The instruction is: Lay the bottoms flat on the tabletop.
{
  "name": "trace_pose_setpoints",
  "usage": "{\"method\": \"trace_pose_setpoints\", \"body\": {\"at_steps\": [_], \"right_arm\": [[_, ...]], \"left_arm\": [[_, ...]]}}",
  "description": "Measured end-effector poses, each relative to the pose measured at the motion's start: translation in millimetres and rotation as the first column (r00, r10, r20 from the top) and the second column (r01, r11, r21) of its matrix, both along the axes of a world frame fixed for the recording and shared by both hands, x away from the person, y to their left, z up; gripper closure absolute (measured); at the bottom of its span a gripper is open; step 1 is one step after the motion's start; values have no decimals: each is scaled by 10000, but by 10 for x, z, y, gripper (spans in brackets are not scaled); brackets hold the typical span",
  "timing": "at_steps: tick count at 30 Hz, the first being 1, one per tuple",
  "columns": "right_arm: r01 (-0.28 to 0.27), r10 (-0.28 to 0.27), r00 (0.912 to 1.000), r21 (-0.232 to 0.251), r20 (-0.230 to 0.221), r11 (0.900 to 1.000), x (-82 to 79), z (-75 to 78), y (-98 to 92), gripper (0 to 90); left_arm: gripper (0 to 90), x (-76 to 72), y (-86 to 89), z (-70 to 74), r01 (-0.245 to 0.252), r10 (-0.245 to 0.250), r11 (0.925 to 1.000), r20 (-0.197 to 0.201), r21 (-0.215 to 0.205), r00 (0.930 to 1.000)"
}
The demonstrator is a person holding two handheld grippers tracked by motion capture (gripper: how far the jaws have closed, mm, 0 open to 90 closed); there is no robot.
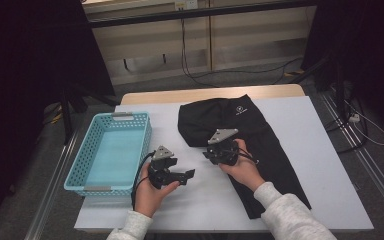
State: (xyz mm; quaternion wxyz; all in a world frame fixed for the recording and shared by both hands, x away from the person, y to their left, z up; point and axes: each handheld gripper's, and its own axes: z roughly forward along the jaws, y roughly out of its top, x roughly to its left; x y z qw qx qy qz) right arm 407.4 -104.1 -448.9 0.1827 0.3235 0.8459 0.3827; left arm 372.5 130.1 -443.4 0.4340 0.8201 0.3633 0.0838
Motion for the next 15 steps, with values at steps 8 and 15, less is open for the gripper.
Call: {"method": "trace_pose_setpoints", "body": {"at_steps": [8, 15], "right_arm": [[462, -476, 9987, -649, -193, 9968, 131, -142, -8, 785], [279, -295, 9987, -395, -416, 9988, 157, -129, -16, 900]], "left_arm": [[176, -1, 11, 13, -16, 16, 10000, 16, -68, 10000], [177, -4, 26, 42, -49, 50, 9999, 108, -108, 9999]]}}
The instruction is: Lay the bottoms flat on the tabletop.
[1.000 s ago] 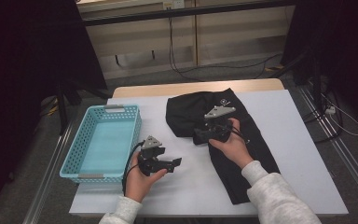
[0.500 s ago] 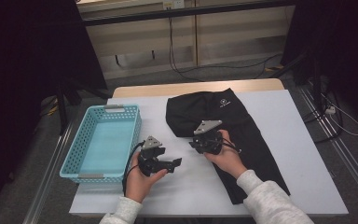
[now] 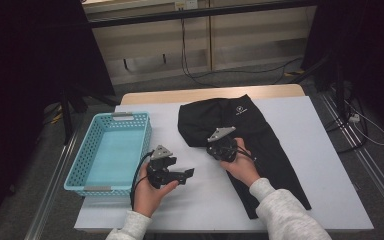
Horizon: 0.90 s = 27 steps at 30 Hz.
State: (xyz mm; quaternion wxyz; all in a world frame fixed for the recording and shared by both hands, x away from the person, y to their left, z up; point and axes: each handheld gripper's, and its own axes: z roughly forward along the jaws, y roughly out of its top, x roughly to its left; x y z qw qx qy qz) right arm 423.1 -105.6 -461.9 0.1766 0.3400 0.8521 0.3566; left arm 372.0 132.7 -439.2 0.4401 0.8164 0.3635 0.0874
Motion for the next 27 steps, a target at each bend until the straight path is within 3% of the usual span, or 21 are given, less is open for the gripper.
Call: {"method": "trace_pose_setpoints", "body": {"at_steps": [3, 11, 18, 23, 27], "right_arm": [[-108, 109, 9999, 258, -48, 9996, -40, 48, -13, 900], [-870, 840, 9958, 874, 366, 9924, -302, 291, -19, 900], [-1261, 1189, 9914, 1615, 538, 9788, -522, 385, -101, 900], [-1181, 1074, 9924, 2202, 601, 9683, -603, 373, -188, 900], [-1203, 1114, 9925, 2353, 507, 9645, -641, 317, -209, 900]], "left_arm": [[176, -3, 7, 12, -23, 23, 10000, 41, -32, 10000], [176, 3, 7, 3, -57, 57, 10000, 4, 38, 10000], [176, 6, 11, -11, -62, 62, 9999, 7, 104, 10000], [176, 9, 8, -27, -78, 79, 9998, -31, 177, 10000], [176, 9, -11, -37, -59, 60, 9999, -66, 158, 10000]]}}
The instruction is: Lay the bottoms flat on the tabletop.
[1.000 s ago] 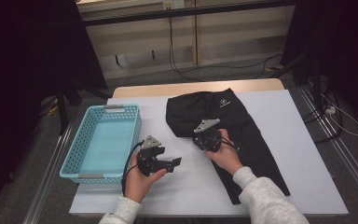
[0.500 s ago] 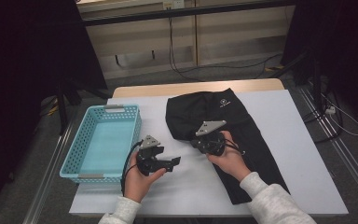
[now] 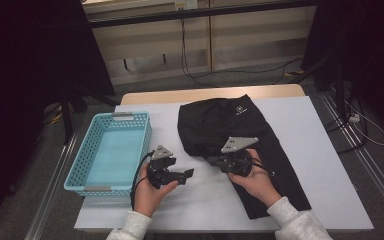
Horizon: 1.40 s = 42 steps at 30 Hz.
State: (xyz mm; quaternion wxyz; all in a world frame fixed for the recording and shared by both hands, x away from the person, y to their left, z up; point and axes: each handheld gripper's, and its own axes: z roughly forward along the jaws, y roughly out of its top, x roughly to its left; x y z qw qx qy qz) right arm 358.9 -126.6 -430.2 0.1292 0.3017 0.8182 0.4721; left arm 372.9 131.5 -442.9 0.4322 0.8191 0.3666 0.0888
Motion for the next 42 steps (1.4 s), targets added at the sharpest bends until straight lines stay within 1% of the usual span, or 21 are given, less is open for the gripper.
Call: {"method": "trace_pose_setpoints", "body": {"at_steps": [6, 11, 12, 13, 15, 16, 18, 20, 21, 23, 25, 28, 29, 31, 33, 35, 38, 39, 40, 41, 42], "right_arm": [[-311, 309, 9994, 84, 147, 9995, -73, 71, 23, 900], [-579, 576, 9983, 389, 109, 9976, -120, 143, 62, 900], [-647, 642, 9978, 450, 135, 9969, -134, 163, 74, 900], [-714, 706, 9974, 483, 168, 9963, -149, 183, 82, 900], [-868, 858, 9961, 519, 216, 9949, -186, 217, 96, 900], [-970, 958, 9951, 555, 237, 9937, -208, 226, 105, 900], [-1159, 1151, 9932, 623, 160, 9913, -255, 230, 119, 900], [-1309, 1303, 9914, 540, 141, 9899, -305, 222, 137, 900], [-1396, 1392, 9902, 502, 114, 9889, -328, 214, 147, 900], [-1530, 1529, 9882, 362, 50, 9876, -362, 182, 161, 900], [-1628, 1631, 9865, 191, -148, 9865, -390, 103, 178, 900], [-1898, 1884, 9813, -376, -381, 9811, -454, -35, 222, 900], [-1904, 1885, 9810, -408, -461, 9808, -468, -68, 231, 900], [-1929, 1900, 9802, -527, -560, 9798, -480, -124, 237, 900], [-1903, 1858, 9801, -635, -702, 9797, -489, -190, 240, 900], [-2011, 1955, 9765, -574, -909, 9779, -513, -245, 256, 900], [-2148, 2089, 9737, -606, -908, 9748, -559, -250, 304, 900], [-2177, 2119, 9734, -643, -871, 9739, -576, -249, 320, 900], [-2212, 2153, 9729, -690, -837, 9728, -586, -252, 335, 900], [-2257, 2196, 9716, -658, -886, 9720, -590, -258, 345, 900], [-2292, 2231, 9703, -617, -932, 9714, -598, -267, 354, 900]], "left_arm": [[179, 3, -4, -12, 25, -24, 10000, -30, 85, 10000], [182, 19, 21, -15, -19, 19, 10000, -7, 88, 10000], [184, 25, 33, -9, -69, 68, 9999, 10, 92, 10000], [184, 26, 41, -8, -162, 162, 9999, 18, -2, 9999], [187, 32, 61, -1, -192, 191, 9998, 29, 45, 9998], [187, 28, 61, 0, -290, 290, 9996, 23, -38, 9996], [193, 29, 64, 6, -325, 325, 9994, 31, -88, 9995], [194, 29, 63, 8, -286, 286, 9996, 33, -33, 9996], [198, 27, 57, 6, -297, 297, 9996, 51, 29, 9995], [203, 24, 38, -4, -288, 288, 9996, 5, -37, 9996], [204, 22, 29, -7, -271, 271, 9996, 14, 10, 9996], [227, 18, 1, -23, -222, 221, 9997, 105, 100, 9997], [244, 20, -10, -35, -74, 73, 9998, 53, 211, 10000], [260, 18, -39, -75, 48, -44, 9997, -146, 248, 9999], [288, 17, -60, -99, 131, -125, 9995, -194, 302, 9997], [297, 19, -81, -112, 149, -142, 9994, -199, 318, 9997], [350, 25, -118, -138, 166, -158, 9992, -204, 368, 9997], [388, 30, -128, -149, 212, -199, 9991, -347, 375, 9992], [440, 35, -140, -161, 275, -258, 9988, -398, 406, 9989], [476, 38, -152, -170, 329, -311, 9981, -334, 523, 9990], [520, 40, -167, -180, 380, -359, 9980, -413, 506, 9985]]}}
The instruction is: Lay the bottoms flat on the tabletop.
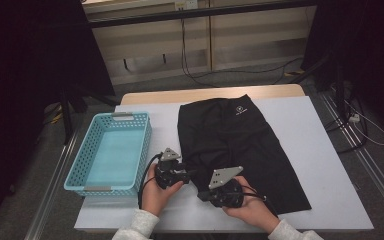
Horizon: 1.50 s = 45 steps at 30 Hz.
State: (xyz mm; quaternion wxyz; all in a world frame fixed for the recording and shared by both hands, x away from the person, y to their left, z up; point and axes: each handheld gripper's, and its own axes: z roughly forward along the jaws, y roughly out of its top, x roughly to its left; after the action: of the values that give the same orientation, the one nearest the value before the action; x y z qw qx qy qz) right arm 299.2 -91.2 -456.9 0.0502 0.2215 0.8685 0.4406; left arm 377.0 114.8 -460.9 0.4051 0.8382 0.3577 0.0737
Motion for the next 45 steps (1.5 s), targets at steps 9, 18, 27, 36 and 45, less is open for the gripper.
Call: {"method": "trace_pose_setpoints", "body": {"at_steps": [9, 18, 27, 36, 45], "right_arm": [[-326, 326, 9995, -94, -50, 9994, -37, -4, 86, 805], [2152, -2147, 9756, -60, 460, 9765, 247, 159, -372, 581], [2942, -2907, 9556, -993, 483, 9506, 418, -13, -380, 550], [2688, -2646, 9631, -1261, 490, 9549, 452, -68, -266, 894], [2174, -2175, 9760, -114, -93, 9760, 396, 100, -286, 900]], "left_arm": [[900, 52, -35, 87, 158, -168, 9988, -204, -472, 9997], [862, 86, 32, 166, -5, 16, 9983, 185, -588, 9998], [443, 0, 36, 207, -286, 306, 9986, 441, -444, 9986], [406, -81, 49, 145, -204, 210, 9995, 241, -222, 9995], [424, -66, 8, 39, -542, 538, 9984, 297, 146, 9981]]}}
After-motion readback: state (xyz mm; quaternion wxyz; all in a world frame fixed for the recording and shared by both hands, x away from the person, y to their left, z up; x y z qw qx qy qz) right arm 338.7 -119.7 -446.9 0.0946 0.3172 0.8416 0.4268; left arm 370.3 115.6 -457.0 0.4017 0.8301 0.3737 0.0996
